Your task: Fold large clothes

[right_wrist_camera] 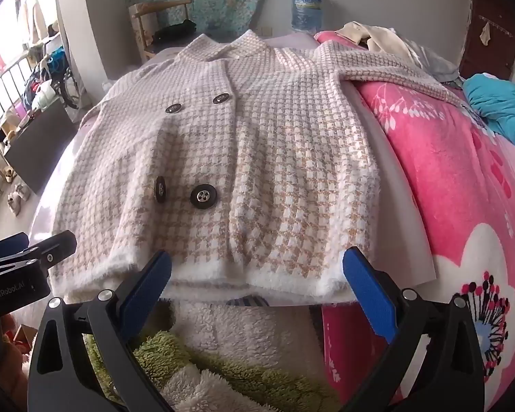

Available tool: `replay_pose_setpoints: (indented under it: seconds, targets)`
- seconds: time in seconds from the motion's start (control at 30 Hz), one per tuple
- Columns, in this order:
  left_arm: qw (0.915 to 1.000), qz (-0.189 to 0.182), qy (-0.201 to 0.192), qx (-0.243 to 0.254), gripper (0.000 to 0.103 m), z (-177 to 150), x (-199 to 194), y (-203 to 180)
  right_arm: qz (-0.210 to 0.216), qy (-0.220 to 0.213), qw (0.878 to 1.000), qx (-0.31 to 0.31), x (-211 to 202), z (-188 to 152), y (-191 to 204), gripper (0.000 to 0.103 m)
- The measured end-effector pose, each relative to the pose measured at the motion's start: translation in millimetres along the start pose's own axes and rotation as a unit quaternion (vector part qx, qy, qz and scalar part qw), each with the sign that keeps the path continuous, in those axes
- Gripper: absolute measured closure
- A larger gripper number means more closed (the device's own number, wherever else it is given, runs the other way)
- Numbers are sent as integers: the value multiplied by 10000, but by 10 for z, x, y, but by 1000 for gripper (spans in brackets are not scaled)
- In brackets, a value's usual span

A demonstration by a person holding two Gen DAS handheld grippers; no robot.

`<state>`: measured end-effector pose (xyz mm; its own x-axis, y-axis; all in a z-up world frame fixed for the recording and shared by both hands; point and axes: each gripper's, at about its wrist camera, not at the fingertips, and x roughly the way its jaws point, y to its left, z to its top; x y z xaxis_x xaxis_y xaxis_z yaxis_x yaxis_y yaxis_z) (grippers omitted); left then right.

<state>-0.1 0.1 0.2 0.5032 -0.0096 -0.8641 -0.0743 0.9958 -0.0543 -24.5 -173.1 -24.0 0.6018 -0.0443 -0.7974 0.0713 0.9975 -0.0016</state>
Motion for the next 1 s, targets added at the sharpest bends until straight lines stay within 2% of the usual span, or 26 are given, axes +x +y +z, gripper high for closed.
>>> replay_pose_setpoints:
  seconds: [1.0]
  targets:
    - [10000,-24,22,-1,8,1,-9,-33,34,17,10000,21,-2,9,14,5]
